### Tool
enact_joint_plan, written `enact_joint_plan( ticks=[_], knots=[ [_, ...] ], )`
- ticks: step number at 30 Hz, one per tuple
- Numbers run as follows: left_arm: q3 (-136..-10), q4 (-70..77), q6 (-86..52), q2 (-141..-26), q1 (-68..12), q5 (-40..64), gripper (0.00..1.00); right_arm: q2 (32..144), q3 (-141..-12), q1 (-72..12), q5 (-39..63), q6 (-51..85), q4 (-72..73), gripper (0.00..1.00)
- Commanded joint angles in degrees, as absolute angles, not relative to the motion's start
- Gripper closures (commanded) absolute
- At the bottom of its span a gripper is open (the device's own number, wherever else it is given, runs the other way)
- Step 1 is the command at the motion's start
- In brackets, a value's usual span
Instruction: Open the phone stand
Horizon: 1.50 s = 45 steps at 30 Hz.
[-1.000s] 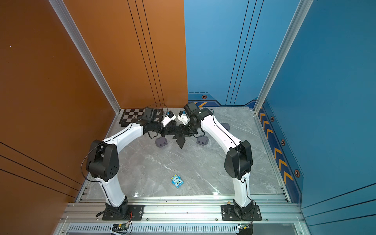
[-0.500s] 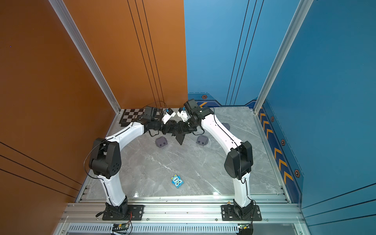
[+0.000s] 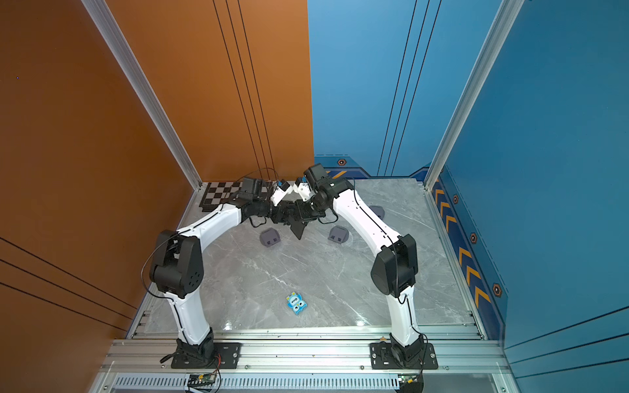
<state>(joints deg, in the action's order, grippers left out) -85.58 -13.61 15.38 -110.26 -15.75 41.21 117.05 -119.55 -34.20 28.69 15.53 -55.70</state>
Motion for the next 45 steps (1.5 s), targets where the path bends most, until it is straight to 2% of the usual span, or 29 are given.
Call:
enact_joint_plan(
  ticks=[1,6,15,21,27,36,45],
  knots=[
    [-86.6,-3.9,9.5,-114.0,-15.3,22.0,1.0,114.2,-123.0,-44.6,57.1,20.2,-58.5,1.0],
    [-86.5,-4.0,9.5,-113.3,-15.1,22.3,1.0,113.4,-122.1,-42.9,55.7,20.6,-58.6,1.0],
    [-86.3,-4.9,8.7,-111.4,-15.1,21.7,1.0,111.4,-119.6,-34.4,54.5,21.7,-58.1,1.0],
    [-86.3,-4.9,8.0,-110.3,-15.2,21.8,0.91,111.4,-119.1,-33.2,54.5,22.1,-57.7,1.0],
    [-86.6,-4.9,7.9,-109.1,-15.4,22.2,0.87,112.0,-119.0,-33.7,53.7,22.0,-57.9,1.0],
    [-86.2,-4.9,7.0,-108.5,-15.4,21.9,0.71,112.3,-119.1,-33.6,51.9,22.0,-58.1,1.0],
    [-87.1,-4.8,6.7,-107.6,-14.7,21.4,0.65,111.6,-117.8,-32.5,50.0,21.3,-59.1,1.0]
  ],
)
